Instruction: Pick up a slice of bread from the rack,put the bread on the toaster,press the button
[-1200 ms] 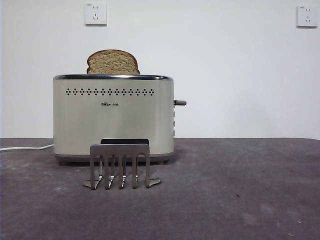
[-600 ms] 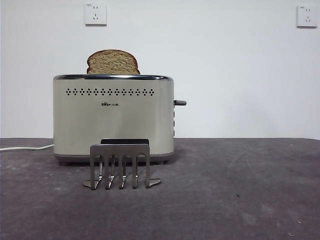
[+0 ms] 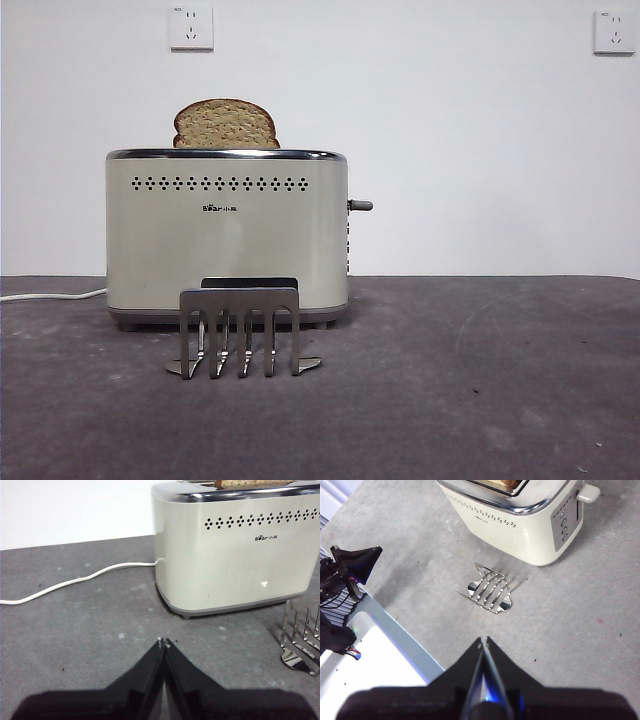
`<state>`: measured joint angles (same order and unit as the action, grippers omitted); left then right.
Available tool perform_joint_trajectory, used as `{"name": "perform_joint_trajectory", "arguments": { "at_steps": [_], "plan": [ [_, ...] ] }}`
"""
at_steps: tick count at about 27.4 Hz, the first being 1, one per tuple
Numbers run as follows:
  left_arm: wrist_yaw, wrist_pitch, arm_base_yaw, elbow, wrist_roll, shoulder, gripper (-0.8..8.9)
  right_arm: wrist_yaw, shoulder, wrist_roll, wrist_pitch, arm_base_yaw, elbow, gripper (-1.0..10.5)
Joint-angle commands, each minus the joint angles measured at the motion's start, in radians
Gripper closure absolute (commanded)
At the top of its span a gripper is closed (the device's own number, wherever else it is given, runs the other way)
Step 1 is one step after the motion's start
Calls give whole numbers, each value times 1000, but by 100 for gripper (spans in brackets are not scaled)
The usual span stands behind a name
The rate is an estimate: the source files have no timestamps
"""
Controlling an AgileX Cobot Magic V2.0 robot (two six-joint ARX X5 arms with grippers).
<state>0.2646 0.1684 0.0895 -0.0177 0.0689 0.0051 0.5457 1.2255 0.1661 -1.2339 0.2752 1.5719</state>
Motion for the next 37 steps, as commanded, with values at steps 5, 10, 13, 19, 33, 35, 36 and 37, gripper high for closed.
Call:
{"name": "perform_joint_trajectory", "arguments": {
  "at_steps": [5,10,13,19,33,35,36,37],
  "plan": [
    [-2,-2,2,14,-6,-3,817,-7,-5,8,5,-6,-9,946],
    [-2,-3,2,14,-6,-3,817,-29,-155,24,214,-66,-20,946],
    [-2,-3,2,14,-6,-3,817,-34,-276,-16,386,-122,-99,946],
    [-2,-3,2,14,-6,-3,817,-160,-561,-31,777,-186,-543,946],
    [-2,-3,2,14,-6,-3,817,-271,-969,-53,1151,-224,-1234,946],
    [-2,-3,2,14,-6,-3,817,-293,-1017,-71,1151,-224,-1298,946],
    [-1,-3,2,14,-6,-3,817,-299,-1036,-79,1151,-224,-1322,946],
    [-2,-3,2,14,-6,-3,817,-312,-1060,-90,1152,-224,-1354,946]
  ]
}}
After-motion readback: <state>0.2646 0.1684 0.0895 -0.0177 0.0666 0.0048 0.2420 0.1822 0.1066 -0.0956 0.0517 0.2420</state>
